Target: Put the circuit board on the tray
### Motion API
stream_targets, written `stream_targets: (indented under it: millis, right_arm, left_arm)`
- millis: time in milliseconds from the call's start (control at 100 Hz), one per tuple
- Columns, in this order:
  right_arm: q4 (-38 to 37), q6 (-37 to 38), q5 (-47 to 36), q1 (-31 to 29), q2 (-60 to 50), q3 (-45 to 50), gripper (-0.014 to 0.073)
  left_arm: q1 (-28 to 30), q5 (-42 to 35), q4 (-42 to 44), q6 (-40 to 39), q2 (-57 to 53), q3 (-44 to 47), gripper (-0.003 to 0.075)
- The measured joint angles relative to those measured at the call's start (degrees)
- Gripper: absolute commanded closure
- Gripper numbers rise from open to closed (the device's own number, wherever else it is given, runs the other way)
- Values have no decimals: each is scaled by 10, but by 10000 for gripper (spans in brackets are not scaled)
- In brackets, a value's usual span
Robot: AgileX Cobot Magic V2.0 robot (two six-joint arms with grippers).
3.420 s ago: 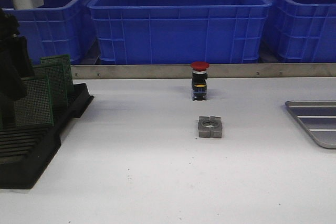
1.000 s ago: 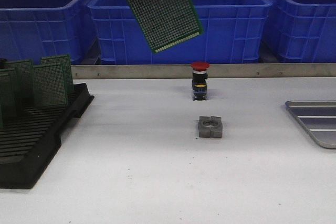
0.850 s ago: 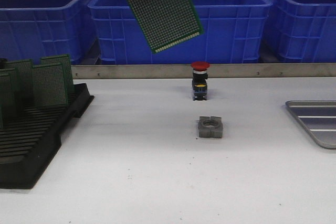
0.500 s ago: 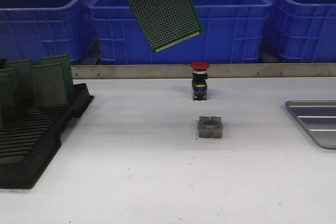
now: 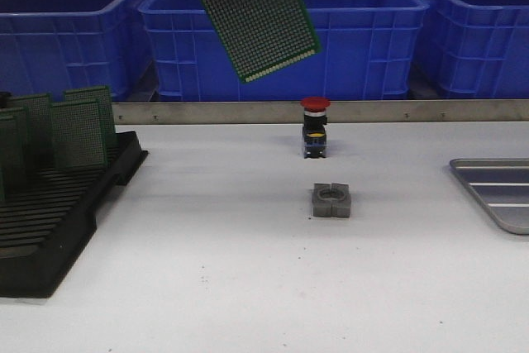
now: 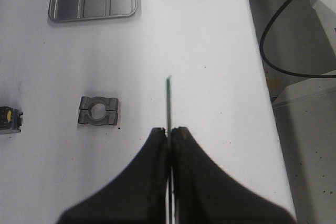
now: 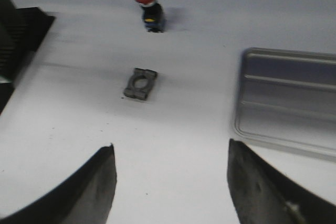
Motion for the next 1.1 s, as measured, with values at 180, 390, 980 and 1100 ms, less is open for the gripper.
stream_targets:
  millis: [180,390,980,1100]
  right_arm:
    - [194,-289,17,0,36,0,106]
    - [385,-566,99,1,112,-1,106]
    - [430,-683,156,72,370,-122,106]
    - [431,-683,156,101,406,-145,106]
  left_arm:
    - [0,0,0,0,0,0,738]
    - [0,0,0,0,0,0,738]
    - [0,0,-1,0,0,0,738]
    - [0,0,-1,0,0,0,738]
